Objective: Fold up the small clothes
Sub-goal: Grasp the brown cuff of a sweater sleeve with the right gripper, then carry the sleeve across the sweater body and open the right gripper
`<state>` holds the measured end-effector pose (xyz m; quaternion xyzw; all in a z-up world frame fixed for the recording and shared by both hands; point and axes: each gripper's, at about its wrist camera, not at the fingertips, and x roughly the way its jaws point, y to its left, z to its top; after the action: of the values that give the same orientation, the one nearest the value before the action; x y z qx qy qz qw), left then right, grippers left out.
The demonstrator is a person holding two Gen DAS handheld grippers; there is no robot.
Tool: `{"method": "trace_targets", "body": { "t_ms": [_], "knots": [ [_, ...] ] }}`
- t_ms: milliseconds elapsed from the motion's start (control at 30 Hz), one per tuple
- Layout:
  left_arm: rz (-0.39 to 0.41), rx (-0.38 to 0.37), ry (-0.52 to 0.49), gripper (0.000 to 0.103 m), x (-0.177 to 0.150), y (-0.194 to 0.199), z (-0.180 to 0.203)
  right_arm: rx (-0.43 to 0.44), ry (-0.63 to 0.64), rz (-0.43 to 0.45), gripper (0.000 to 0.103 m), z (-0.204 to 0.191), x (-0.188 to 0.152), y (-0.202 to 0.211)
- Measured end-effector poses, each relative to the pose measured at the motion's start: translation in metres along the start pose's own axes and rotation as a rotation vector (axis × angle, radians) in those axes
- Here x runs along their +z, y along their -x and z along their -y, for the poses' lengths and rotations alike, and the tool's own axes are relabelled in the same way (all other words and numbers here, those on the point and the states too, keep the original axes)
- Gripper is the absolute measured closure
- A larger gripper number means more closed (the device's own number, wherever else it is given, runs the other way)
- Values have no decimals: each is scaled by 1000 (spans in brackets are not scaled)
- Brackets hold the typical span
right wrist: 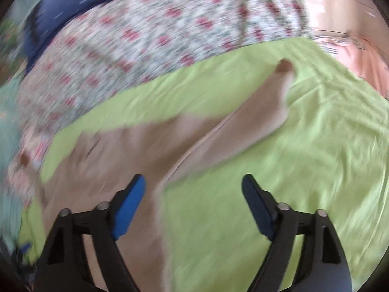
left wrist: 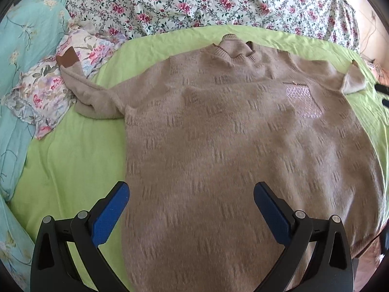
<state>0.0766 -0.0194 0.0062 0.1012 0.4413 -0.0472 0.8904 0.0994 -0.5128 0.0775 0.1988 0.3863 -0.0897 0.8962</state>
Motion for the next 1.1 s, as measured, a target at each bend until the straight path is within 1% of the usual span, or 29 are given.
{"method": "trace_targets", "body": {
  "t_ms": [33, 100, 133, 200, 233, 333, 367, 433, 500, 567, 600, 633, 667, 700, 733, 800, 867, 900, 967, 1000, 1100],
  "knots": [
    [-3, 1, 2, 1, 3, -2, 0, -24, -18, 16, 32, 11, 19, -9],
    [-8, -1, 8, 1, 11, -7, 1, -46, -63, 24, 36, 28, 48, -28],
    [-11, -3, 10, 1, 15, -10, 2, -70, -75, 24, 36, 36, 63, -39],
    [-19, 0, 6, 1, 20, -14, 6, -140, -61, 34, 37, 45, 88, -58],
    [-22, -1, 5, 1, 23, -17, 8, -159, -59, 38, 38, 52, 100, -67],
    [-37, -7, 8, 1, 30, -28, 13, -202, -123, 0, 42, 77, 128, -103],
    [-48, -7, 8, 1, 32, -33, 15, -218, -141, -9, 42, 85, 134, -113],
    [-67, -9, 10, 1, 35, -43, 18, -277, -162, -43, 42, 100, 144, -134],
    [-81, -12, 16, 1, 37, -52, 20, -307, -171, -81, 42, 109, 147, -151],
    [-95, -16, 19, 1, 40, -61, 22, -313, -176, -90, 43, 117, 150, -163],
    [-103, -17, 18, 1, 40, -66, 23, -313, -175, -79, 55, 119, 151, -165],
    [-110, -18, 17, 1, 41, -70, 24, -324, -172, -61, 78, 120, 152, -163],
    [-115, -20, 18, 1, 41, -73, 25, -323, -178, -43, 89, 121, 152, -158],
    [-119, -23, 19, 1, 42, -75, 26, -296, -194, -27, 94, 124, 152, -154],
    [-122, -27, 20, 1, 42, -77, 26, -270, -211, -13, 94, 126, 150, -149],
    [-126, -34, 20, 1, 40, -79, 26, -240, -201, 13, 95, 121, 146, -139],
    [-134, -35, 11, 1, 37, -78, 26, -182, -187, 29, 95, 107, 141, -128],
    [-136, -35, 9, 1, 36, -78, 26, -133, -183, 38, 95, 99, 138, -122],
    [-135, -39, 9, 1, 33, -74, 25, -24, -149, 44, 95, 70, 130, -106],
    [-129, -43, 13, 1, 32, -71, 24, 13, -125, 42, 95, 55, 126, -100],
    [-121, -52, 21, 1, 30, -64, 22, 152, -37, 20, 95, -7, 102, -82]
  ]
}}
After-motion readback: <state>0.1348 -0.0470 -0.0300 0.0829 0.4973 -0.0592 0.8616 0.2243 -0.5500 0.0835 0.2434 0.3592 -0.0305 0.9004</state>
